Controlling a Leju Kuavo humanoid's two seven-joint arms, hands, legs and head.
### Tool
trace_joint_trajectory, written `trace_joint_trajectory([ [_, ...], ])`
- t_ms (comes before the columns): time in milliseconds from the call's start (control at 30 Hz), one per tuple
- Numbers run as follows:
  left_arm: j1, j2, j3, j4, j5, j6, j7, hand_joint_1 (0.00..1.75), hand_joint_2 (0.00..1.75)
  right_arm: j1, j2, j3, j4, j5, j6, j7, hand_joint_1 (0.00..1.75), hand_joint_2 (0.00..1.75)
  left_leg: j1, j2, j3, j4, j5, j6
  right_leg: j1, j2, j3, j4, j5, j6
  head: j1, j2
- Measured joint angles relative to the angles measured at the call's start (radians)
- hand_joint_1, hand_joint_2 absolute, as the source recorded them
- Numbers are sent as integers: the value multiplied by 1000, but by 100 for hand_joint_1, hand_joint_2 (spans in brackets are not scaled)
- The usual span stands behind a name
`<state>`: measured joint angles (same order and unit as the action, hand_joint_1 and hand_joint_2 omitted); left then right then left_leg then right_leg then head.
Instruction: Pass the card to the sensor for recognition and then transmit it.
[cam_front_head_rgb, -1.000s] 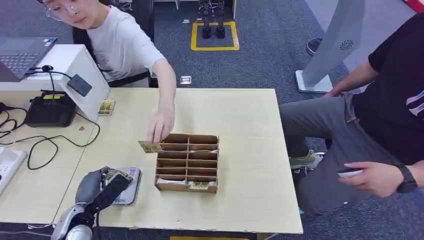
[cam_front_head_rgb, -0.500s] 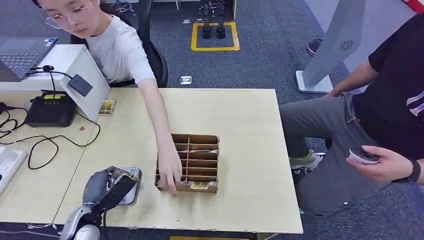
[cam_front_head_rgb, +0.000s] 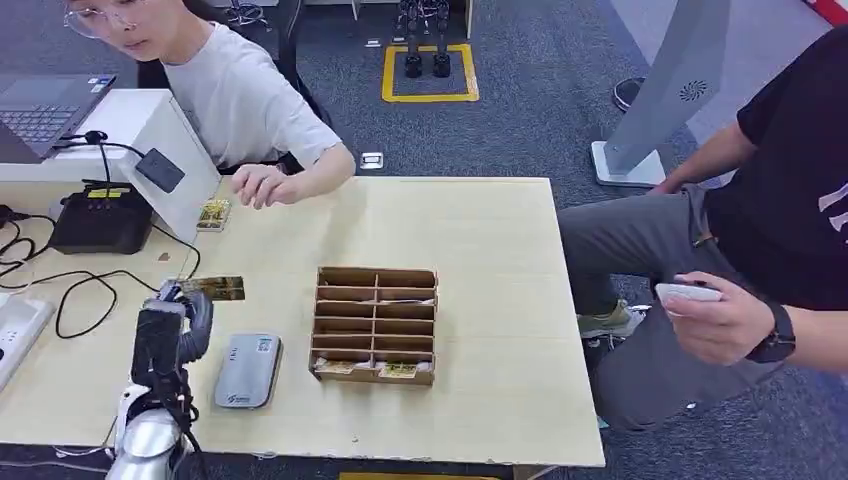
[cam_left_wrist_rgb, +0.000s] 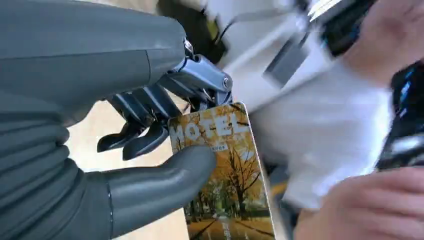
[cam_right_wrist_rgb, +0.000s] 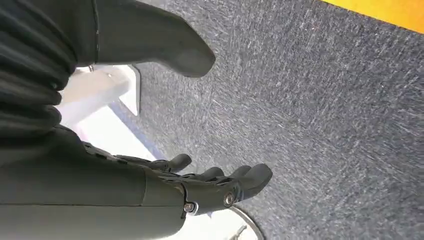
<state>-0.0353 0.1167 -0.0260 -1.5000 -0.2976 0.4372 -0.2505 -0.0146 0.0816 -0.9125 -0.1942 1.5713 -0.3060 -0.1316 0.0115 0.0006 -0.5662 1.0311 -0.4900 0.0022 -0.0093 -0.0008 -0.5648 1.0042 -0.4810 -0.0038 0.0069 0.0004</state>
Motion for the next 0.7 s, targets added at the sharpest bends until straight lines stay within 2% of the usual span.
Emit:
trace_joint_trajectory([
  [100, -74, 13, 13, 36, -154, 122, -33, 175, 175, -5, -1, 20, 0, 0, 12, 8, 0, 175, 0, 0, 0, 0, 1, 0, 0, 0, 0, 0, 1, -1, 0, 0],
  [267, -163, 27, 34, 119, -403, 247, -78, 175, 175, -10, -3, 56, 0, 0, 17, 5, 0, 175, 0, 0, 0, 0, 2, 0, 0, 0, 0, 1, 2, -2, 0, 0],
  [600, -246, 22, 73, 225, -450, 253, -137, 175, 175, -13, -6, 85, 1, 0, 17, 5, 0, 175, 0, 0, 0, 0, 2, 0, 0, 0, -1, 1, 2, -2, 0, 0],
  [633, -250, 21, 73, 231, -449, 253, -137, 0, 175, -13, -6, 86, 2, 0, 17, 4, 0, 175, 0, 0, 0, 0, 2, 0, 0, 0, -1, 1, 2, -2, 0, 0],
  [700, -256, 18, 73, 243, -447, 252, -139, 0, 175, -13, -6, 88, 2, 0, 17, 3, 0, 175, 0, 1, 0, 0, 2, 0, 0, 1, -1, 1, 2, -2, 0, 0],
])
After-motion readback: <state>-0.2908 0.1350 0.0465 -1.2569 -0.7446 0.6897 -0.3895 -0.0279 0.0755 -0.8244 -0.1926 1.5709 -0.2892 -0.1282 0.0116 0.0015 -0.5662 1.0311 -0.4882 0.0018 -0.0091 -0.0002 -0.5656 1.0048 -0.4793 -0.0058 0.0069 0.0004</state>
